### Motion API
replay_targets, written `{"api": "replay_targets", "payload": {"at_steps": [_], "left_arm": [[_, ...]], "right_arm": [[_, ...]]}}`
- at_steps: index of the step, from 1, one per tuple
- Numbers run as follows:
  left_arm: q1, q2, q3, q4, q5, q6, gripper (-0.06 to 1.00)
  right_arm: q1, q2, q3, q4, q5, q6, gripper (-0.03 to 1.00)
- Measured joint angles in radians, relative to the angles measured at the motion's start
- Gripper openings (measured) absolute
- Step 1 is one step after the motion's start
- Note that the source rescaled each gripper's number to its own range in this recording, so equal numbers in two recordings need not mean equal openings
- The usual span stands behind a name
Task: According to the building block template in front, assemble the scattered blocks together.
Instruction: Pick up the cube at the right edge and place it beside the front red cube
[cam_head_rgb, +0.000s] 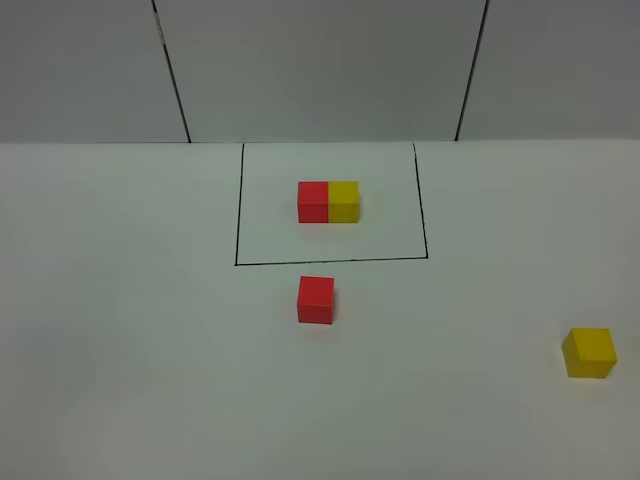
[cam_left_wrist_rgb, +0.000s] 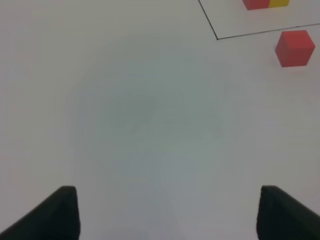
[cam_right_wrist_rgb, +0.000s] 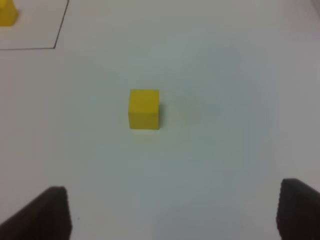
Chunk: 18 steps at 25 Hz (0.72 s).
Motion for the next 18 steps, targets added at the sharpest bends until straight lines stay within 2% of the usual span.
{"api": "replay_targets", "payload": {"at_steps": [18], "left_arm": [[0.0,0.0,0.0,0.0,0.0,-0.002,0.62]], "right_arm": [[0.0,0.0,0.0,0.0,0.0,0.0,0.79]]}}
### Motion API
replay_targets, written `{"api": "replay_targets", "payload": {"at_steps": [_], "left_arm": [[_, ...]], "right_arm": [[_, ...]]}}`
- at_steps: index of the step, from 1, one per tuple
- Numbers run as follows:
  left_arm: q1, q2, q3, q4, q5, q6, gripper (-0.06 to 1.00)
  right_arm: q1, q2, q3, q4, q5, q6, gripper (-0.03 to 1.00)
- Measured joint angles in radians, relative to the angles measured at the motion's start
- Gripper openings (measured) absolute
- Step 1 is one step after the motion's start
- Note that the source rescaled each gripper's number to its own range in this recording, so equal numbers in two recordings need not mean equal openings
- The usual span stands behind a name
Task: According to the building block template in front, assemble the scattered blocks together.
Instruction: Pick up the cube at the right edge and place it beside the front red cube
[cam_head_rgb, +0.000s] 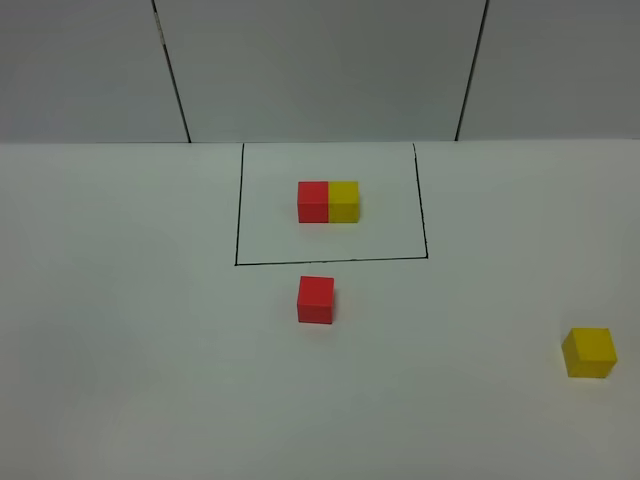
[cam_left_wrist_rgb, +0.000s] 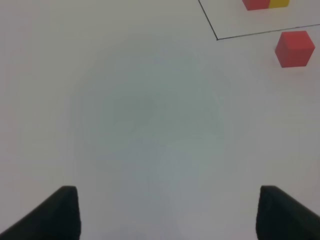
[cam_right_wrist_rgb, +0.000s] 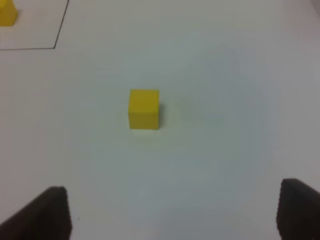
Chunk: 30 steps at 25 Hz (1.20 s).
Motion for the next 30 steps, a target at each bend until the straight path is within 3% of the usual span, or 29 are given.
{"api": "replay_targets", "payload": {"at_steps": [30], "left_arm": [[0.0,0.0,0.0,0.0,0.0,0.0,0.62]], "right_arm": [[0.0,0.034,-0.004,0.039,0.0,0.0,0.8]]}}
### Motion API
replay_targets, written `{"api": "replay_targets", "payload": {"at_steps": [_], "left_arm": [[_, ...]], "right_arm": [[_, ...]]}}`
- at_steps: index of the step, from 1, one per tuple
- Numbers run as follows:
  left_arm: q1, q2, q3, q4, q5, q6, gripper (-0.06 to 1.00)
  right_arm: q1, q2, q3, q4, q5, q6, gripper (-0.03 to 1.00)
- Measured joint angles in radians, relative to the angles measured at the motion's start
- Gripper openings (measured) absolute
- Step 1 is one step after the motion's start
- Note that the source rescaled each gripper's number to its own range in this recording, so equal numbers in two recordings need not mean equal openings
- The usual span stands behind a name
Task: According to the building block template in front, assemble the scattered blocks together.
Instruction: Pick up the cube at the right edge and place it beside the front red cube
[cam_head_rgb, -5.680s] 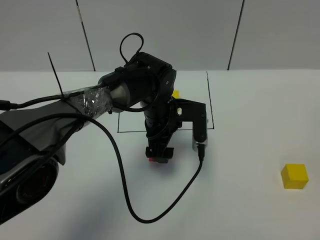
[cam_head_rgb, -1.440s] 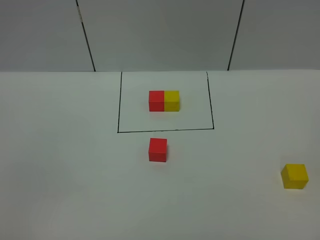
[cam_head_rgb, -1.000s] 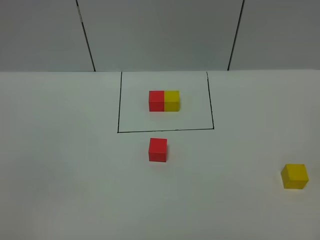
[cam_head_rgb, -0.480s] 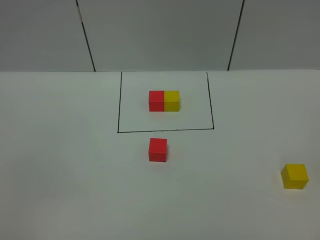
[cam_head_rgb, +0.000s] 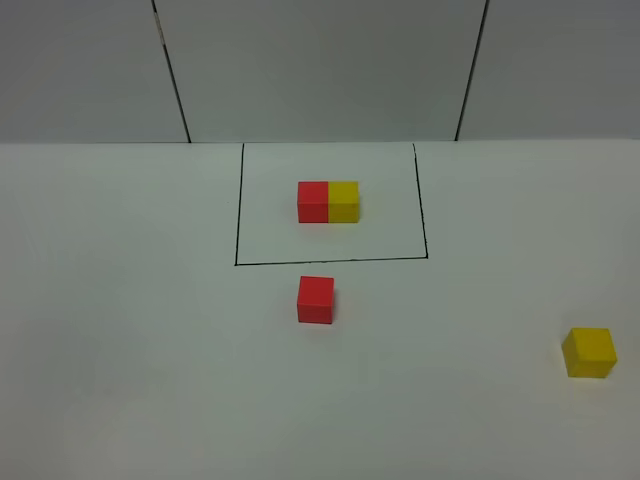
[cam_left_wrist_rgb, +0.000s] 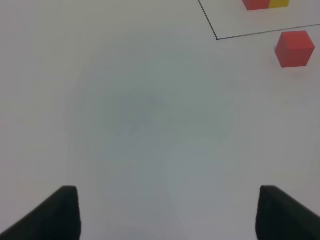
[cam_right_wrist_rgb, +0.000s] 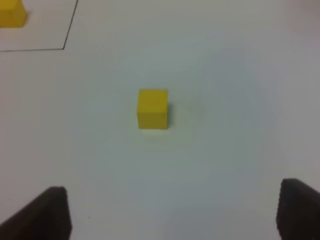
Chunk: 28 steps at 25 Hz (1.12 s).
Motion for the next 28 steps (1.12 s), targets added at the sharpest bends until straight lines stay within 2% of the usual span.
{"api": "replay_targets", "payload": {"at_steps": [5,11,14,20,28], "left_arm": [[0.0,0.0,0.0,0.0,-0.001,0.0,0.62],[0.0,0.0,0.0,0.0,-0.001,0.0,0.62],[0.0,0.0,0.0,0.0,-0.001,0.0,0.62],[0.0,0.0,0.0,0.0,-0.002,0.0,0.62],[0.0,0.0,0.0,0.0,-0.002,0.0,0.62]], "right_arm": [[0.0,0.266,-0.019,0.119,-0.053,-0.003,0.85],[0.001,0.776,-0.099,0.168,-0.168,-0.116,0.86],[0.013,1.02,-0.189,0.169,-0.221,-0.142,0.86],[0.065,1.403,-0.375,0.146,-0.269,-0.119,0.86],[0.07,1.664,-0.486,0.085,-0.329,-0.085,0.86]]}}
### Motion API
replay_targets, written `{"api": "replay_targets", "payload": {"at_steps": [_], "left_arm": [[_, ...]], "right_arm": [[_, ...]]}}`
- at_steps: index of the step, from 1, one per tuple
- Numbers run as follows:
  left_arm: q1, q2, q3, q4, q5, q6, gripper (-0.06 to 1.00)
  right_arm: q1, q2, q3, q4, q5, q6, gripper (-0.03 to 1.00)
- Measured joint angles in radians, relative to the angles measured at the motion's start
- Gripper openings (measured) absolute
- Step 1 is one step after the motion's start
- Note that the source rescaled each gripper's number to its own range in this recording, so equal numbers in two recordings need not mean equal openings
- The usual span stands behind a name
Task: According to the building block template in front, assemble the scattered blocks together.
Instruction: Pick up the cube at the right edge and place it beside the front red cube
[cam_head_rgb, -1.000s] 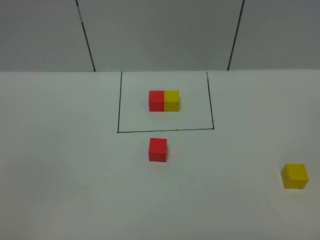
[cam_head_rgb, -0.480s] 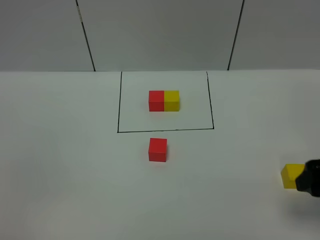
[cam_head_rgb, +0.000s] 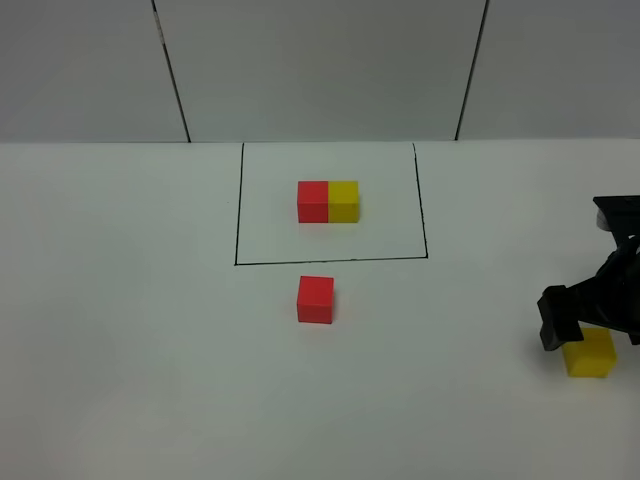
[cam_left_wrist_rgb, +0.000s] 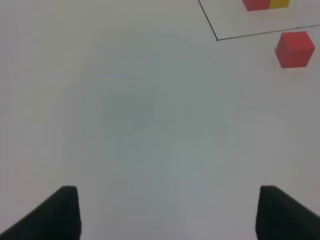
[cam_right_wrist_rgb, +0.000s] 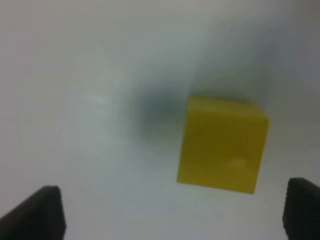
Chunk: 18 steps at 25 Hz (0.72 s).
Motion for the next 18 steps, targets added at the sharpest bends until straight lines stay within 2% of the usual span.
{"api": "replay_targets", "payload": {"at_steps": [4,13,16,18], "left_arm": [[0.0,0.0,0.0,0.0,-0.001,0.0,0.62],[0.0,0.0,0.0,0.0,-0.001,0.0,0.62],[0.0,0.0,0.0,0.0,-0.001,0.0,0.62],[0.0,0.0,0.0,0.0,-0.001,0.0,0.62]], "right_arm": [[0.0,0.056,-0.001,-0.055,-0.005,0.028,0.86],[-0.006,0.157,-0.001,-0.054,-0.077,0.034,0.84],[-0.02,0.176,-0.001,-0.046,-0.08,0.034,0.76],[-0.024,0.18,-0.001,-0.046,-0.081,0.034,0.64]]}}
